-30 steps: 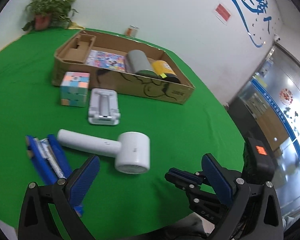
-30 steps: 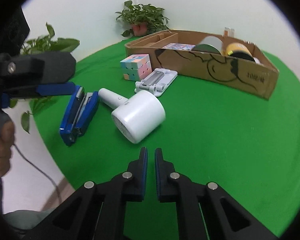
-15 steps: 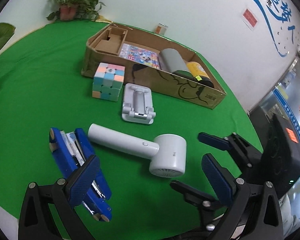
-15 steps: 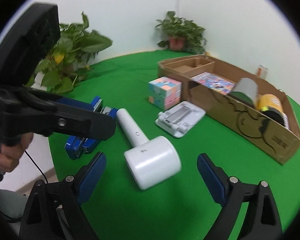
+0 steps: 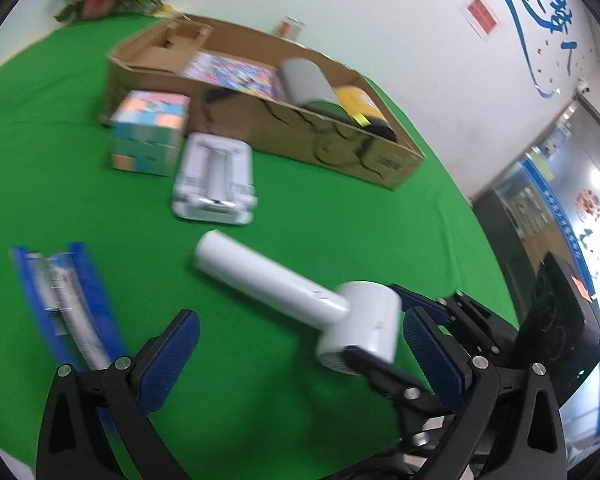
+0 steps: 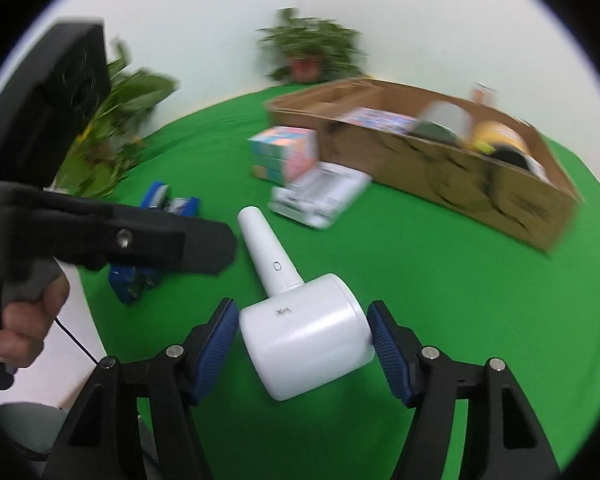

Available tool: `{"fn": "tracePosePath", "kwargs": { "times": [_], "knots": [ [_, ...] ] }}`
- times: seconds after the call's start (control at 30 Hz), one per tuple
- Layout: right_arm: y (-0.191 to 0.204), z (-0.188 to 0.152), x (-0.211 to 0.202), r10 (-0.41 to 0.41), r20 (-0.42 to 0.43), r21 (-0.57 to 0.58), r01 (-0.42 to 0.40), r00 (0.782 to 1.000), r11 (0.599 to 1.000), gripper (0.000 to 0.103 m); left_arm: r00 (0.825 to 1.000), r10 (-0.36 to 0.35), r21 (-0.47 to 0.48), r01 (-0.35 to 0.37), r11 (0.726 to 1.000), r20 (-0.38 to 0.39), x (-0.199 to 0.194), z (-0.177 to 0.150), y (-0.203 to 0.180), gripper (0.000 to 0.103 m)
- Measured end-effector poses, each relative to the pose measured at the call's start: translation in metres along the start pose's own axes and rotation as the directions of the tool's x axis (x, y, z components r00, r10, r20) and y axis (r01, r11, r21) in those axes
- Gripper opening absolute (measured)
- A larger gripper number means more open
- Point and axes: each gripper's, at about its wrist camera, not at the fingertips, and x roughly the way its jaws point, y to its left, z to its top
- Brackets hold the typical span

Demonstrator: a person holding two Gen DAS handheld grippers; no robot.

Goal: Organize rigid objects
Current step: 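Grasp the lint remover's round head with the right gripper and lift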

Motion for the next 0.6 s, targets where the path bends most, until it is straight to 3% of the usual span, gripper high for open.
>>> {"fn": "tracePosePath", "kwargs": {
  "times": [0.13, 0.17, 0.23, 0.3, 0.33, 0.43, 0.53, 0.6],
  "knots": [
    [-0.014, -0.014, -0.024, -0.202, -0.027, 0.111, 0.204, 0.979, 0.973, 0.064, 0.993, -0.094, 0.001, 0.095, 0.996, -0.069, 0.031, 0.005, -0.012, 0.102],
    [-0.014, -0.016, -0.029, -0.193, -0.019, 0.143, 0.194, 0.981, 0.971, 0.065, 0.989, -0.12, -0.017, 0.119, 0.993, -0.09, 0.04, 0.007, -0.013, 0.102],
    [-0.01, -0.02, -0.036, -0.057, 0.007, 0.165, 0.055, 0.998, 0.985, 0.067, 0.979, -0.163, -0.045, 0.159, 0.986, -0.123, 0.055, 0.01, -0.016, 0.102],
    [-0.003, -0.022, -0.038, 0.035, 0.013, 0.144, -0.037, 0.999, 0.989, 0.08, 0.964, -0.214, -0.045, 0.21, 0.977, -0.159, 0.066, 0.013, -0.021, 0.101],
    [0.001, -0.023, -0.04, 0.054, 0.019, 0.131, -0.056, 0.998, 0.99, 0.08, 0.958, -0.232, -0.056, 0.225, 0.973, -0.17, 0.07, 0.014, -0.022, 0.099],
    [0.0, -0.027, -0.041, 0.013, 0.034, 0.15, -0.018, 0.999, 0.989, 0.08, 0.945, -0.269, -0.1, 0.254, 0.962, -0.188, 0.078, 0.019, -0.02, 0.087],
    [-0.005, -0.028, -0.038, -0.022, 0.029, 0.196, 0.016, 0.999, 0.98, 0.08, 0.947, -0.252, -0.134, 0.228, 0.964, -0.202, 0.086, 0.023, -0.016, 0.074],
    [0.001, -0.028, -0.037, -0.037, 0.018, 0.178, 0.033, 0.999, 0.983, 0.079, 0.945, -0.255, -0.153, 0.227, 0.962, -0.204, 0.088, 0.025, -0.014, 0.071]
  ]
}}
